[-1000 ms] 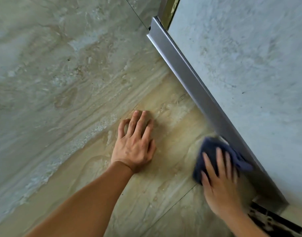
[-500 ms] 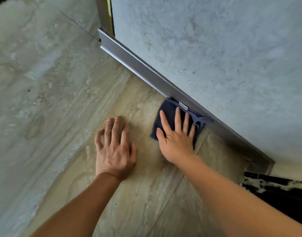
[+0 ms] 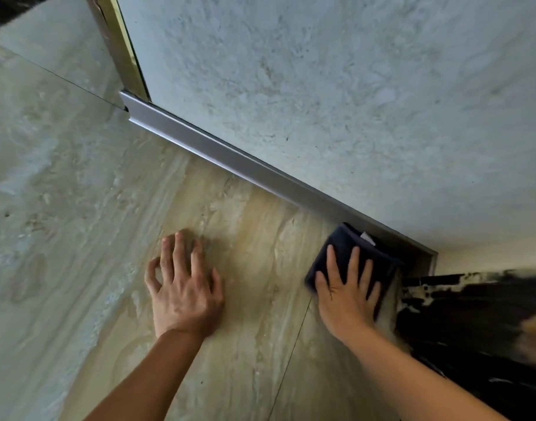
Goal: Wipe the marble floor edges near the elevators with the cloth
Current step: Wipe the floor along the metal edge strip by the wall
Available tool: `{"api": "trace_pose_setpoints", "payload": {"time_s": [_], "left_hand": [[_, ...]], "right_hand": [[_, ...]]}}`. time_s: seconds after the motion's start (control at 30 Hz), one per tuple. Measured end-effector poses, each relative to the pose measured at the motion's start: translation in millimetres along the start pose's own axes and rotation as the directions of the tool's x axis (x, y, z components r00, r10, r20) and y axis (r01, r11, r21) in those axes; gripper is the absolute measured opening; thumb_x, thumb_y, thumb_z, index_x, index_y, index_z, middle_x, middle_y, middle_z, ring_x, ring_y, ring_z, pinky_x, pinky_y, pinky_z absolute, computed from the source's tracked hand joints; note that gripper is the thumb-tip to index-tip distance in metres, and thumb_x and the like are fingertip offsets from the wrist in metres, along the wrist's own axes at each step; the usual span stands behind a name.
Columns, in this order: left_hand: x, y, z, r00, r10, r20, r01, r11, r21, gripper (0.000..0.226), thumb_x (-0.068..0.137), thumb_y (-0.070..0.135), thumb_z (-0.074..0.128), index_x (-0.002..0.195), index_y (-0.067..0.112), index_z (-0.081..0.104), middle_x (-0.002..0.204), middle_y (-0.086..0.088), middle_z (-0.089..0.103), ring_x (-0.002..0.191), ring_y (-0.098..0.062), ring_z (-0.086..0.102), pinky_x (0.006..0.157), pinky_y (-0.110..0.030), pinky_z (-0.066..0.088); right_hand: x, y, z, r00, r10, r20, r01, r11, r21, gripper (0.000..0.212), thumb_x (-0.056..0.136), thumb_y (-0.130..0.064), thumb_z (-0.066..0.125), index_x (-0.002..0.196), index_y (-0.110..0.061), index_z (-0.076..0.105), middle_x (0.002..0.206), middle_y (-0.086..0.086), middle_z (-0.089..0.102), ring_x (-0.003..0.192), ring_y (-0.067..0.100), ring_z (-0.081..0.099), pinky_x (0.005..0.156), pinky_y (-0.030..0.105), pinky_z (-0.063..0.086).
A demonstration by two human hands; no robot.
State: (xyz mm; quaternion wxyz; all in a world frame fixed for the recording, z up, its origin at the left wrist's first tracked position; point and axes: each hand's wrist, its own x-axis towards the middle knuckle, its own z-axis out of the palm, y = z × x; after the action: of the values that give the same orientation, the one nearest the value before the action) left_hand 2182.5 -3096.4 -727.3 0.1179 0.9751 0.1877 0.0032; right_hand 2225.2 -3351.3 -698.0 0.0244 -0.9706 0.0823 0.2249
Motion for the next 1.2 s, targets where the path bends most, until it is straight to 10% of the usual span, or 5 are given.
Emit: {"api": "trace_pose_setpoints", "payload": {"time_s": [0.23, 0.37, 0.6, 0.87, 1.2], "left_hand": [[-0.8, 1.0, -5.5, 0.998, 0.005, 0.069, -0.004, 1.0, -0.013, 0.057, 0.093, 0.043, 0.042, 0.142, 0.015, 0.043, 0.161, -0.013, 0.029, 0.152, -0.03, 0.018, 0.116, -0.053, 0.017], [7.0, 14.4, -20.5, 0.984, -0.09, 0.153, 0.109, 0.987, -0.121, 0.056, 0.092, 0.049, 0.047, 0.137, 0.015, 0.046, 0.156, -0.014, 0.03, 0.145, -0.036, 0.021, 0.115, -0.057, 0.019], [-33.5, 59.7, -45.4, 0.92, 0.038, 0.39, 0.015, 0.991, -0.133, 0.064, 0.087, 0.071, 0.039, 0.121, 0.02, 0.058, 0.12, -0.003, 0.05, 0.114, -0.025, 0.045, 0.099, -0.036, 0.04], [-35.5, 72.8, -46.2, 0.868, 0.067, 0.492, 0.03, 0.982, -0.187, 0.041, 0.089, 0.046, 0.061, 0.118, 0.017, 0.057, 0.123, -0.002, 0.054, 0.119, -0.023, 0.05, 0.093, -0.033, 0.046], [-35.8, 53.1, -69.5, 0.85, 0.093, 0.519, 0.18, 0.874, -0.451, 0.025, 0.078, 0.03, 0.067, 0.074, 0.029, 0.042, 0.081, 0.009, 0.058, 0.076, -0.018, 0.055, 0.059, -0.027, 0.035]], "right_hand": [[-73.8, -32.1, 20.8, 0.88, -0.465, 0.101, 0.455, 0.884, 0.107, 0.057, 0.087, -0.07, 0.008, 0.141, -0.066, -0.013, 0.154, -0.019, -0.038, 0.14, 0.013, -0.042, 0.116, 0.042, -0.021], [-65.2, -11.9, -10.8, 0.94, -0.288, -0.185, 0.342, 0.809, 0.477, 0.035, 0.094, -0.039, 0.058, 0.128, -0.034, 0.059, 0.136, -0.019, 0.051, 0.133, 0.007, 0.042, 0.112, 0.021, 0.033], [-52.9, -4.7, -21.2, 0.956, 0.264, 0.129, -0.28, 0.685, 0.672, 0.057, 0.079, -0.031, 0.08, 0.127, -0.018, 0.054, 0.117, 0.001, 0.063, 0.107, 0.02, 0.061, 0.092, 0.04, 0.053], [-57.5, -12.6, -10.9, 0.935, 0.303, 0.185, -0.348, 0.679, 0.647, 0.018, 0.083, -0.022, 0.076, 0.088, -0.025, 0.059, 0.085, -0.007, 0.068, 0.079, 0.011, 0.065, 0.075, 0.035, 0.057], [-64.7, -15.1, -44.0, 0.955, 0.125, 0.27, -0.28, 0.683, 0.675, 0.017, 0.087, -0.018, 0.07, 0.094, -0.029, 0.059, 0.092, -0.006, 0.069, 0.084, 0.013, 0.068, 0.072, 0.033, 0.059]]}}
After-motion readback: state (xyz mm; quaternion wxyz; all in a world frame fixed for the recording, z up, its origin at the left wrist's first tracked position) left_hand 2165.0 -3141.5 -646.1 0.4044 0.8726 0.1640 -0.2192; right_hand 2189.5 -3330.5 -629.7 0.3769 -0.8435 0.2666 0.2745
